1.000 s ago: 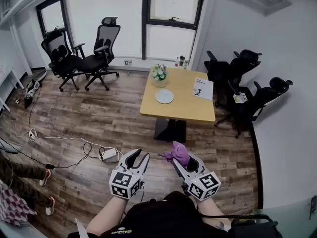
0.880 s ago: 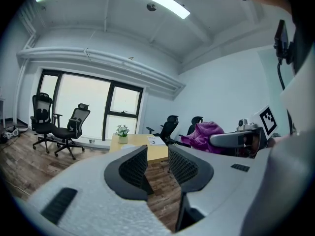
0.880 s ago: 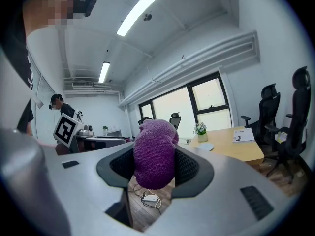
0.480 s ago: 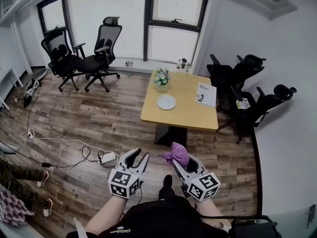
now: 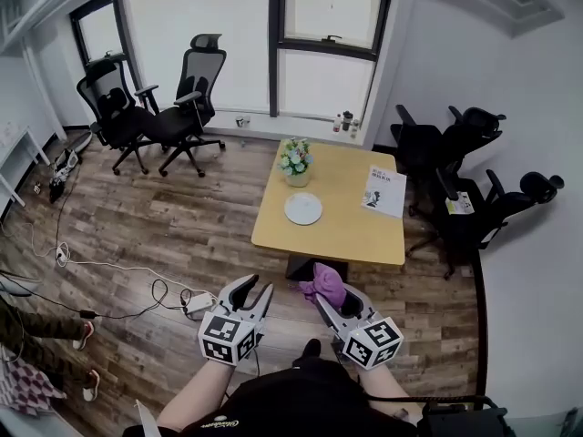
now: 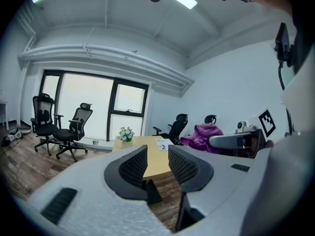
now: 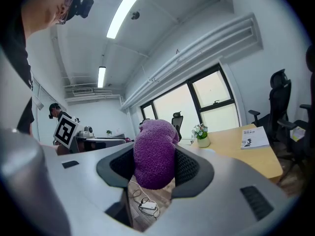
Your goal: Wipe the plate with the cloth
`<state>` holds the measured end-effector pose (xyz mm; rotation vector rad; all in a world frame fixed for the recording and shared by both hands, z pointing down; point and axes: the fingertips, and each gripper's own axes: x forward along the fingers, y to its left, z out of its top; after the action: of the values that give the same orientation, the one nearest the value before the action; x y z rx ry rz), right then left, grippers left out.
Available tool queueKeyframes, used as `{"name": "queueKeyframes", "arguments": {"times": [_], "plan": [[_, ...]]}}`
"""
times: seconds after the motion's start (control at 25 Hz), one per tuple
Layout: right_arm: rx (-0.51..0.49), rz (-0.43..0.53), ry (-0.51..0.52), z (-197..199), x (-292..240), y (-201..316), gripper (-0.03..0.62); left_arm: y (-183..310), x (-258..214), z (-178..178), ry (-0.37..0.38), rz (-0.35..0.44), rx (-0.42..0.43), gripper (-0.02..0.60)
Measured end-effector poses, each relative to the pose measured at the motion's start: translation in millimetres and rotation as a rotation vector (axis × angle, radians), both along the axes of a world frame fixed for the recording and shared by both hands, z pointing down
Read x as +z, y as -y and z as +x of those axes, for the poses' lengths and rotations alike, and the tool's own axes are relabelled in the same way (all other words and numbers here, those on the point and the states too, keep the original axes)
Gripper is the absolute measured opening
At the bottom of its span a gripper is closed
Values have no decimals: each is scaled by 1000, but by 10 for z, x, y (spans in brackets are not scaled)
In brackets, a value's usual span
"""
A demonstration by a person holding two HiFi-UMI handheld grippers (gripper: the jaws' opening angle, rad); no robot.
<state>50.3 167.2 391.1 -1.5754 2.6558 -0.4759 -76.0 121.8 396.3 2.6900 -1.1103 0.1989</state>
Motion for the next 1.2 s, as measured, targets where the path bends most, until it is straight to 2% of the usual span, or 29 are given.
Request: {"name": "queueKeyframes", "arguments": {"times": [0.2, 0.36, 0.52, 0.88, 1.2], "plan": [[-53, 15, 9, 328, -138, 560, 189, 544, -147, 319, 15, 14, -46, 138], [-83, 20, -11, 574, -171, 910, 189, 862, -190, 653, 7, 27, -45, 138], [-73, 6, 0, 753, -137, 1174, 189, 1118, -151, 861, 1, 13, -39, 138], [-28, -26, 7, 927, -53, 1837, 189, 1824, -29, 981, -3, -16, -16, 138], [-18, -10, -34, 696, -137, 2736, 189, 2761, -107, 818, -19, 11, 21, 138]]}}
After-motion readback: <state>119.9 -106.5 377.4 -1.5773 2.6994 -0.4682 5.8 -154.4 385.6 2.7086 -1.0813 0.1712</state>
